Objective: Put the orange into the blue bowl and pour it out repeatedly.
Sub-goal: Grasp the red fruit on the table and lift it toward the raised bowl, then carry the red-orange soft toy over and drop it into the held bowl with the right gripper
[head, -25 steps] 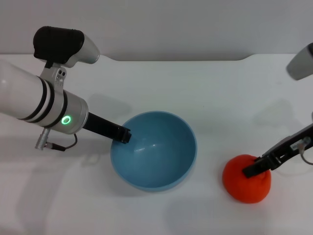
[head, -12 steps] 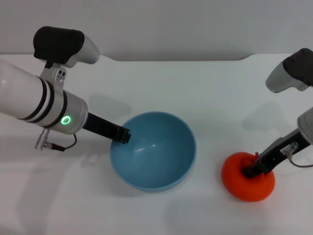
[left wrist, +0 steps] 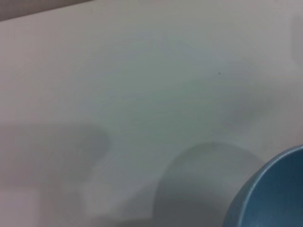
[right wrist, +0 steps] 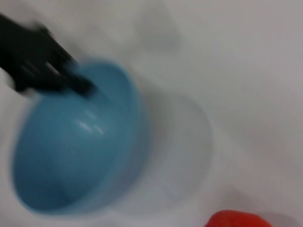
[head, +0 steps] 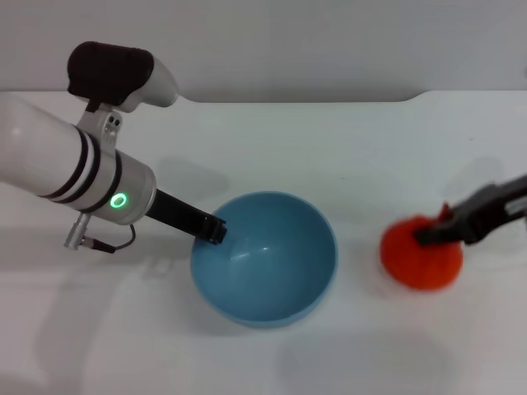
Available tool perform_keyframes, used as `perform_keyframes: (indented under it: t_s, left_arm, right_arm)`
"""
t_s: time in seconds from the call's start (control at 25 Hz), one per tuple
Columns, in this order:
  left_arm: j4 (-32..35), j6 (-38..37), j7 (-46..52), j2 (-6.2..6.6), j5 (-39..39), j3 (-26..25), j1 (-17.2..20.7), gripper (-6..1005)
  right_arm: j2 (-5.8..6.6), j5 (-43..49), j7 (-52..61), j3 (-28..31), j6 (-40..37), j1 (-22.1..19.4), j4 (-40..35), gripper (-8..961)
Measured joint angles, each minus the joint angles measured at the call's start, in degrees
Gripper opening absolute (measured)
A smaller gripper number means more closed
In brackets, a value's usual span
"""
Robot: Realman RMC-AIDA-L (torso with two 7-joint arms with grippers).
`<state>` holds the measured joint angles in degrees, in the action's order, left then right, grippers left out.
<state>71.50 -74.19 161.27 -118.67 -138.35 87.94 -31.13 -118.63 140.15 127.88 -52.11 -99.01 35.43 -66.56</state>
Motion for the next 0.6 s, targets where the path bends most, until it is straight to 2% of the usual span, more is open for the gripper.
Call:
perform_keyframes:
  t_s: [0.24, 0.44, 0.6]
  left_arm:
    - [-0.26, 0.0, 0.36, -0.11, 0.1, 2.8, -1.16, -2]
    - [-0.36, 0.95, 0.7, -0.28, 0.4, 5.27, -1.68, -2]
    - [-0.06, 1.28, 0.83, -0.31, 1.08, 5.84, -1.94, -1]
  right_arm:
    - [-0.43, -11.22, -0.69, -0.86, -4.55, -1.37, -11.76, 122]
    - [-0.32, -21.19, -0.85, -1.84, -6.28, -0.66, -14.11, 124]
    - [-0.38, -21.89, -0.94, -6.45, -5.86, -0.16, -14.07, 126]
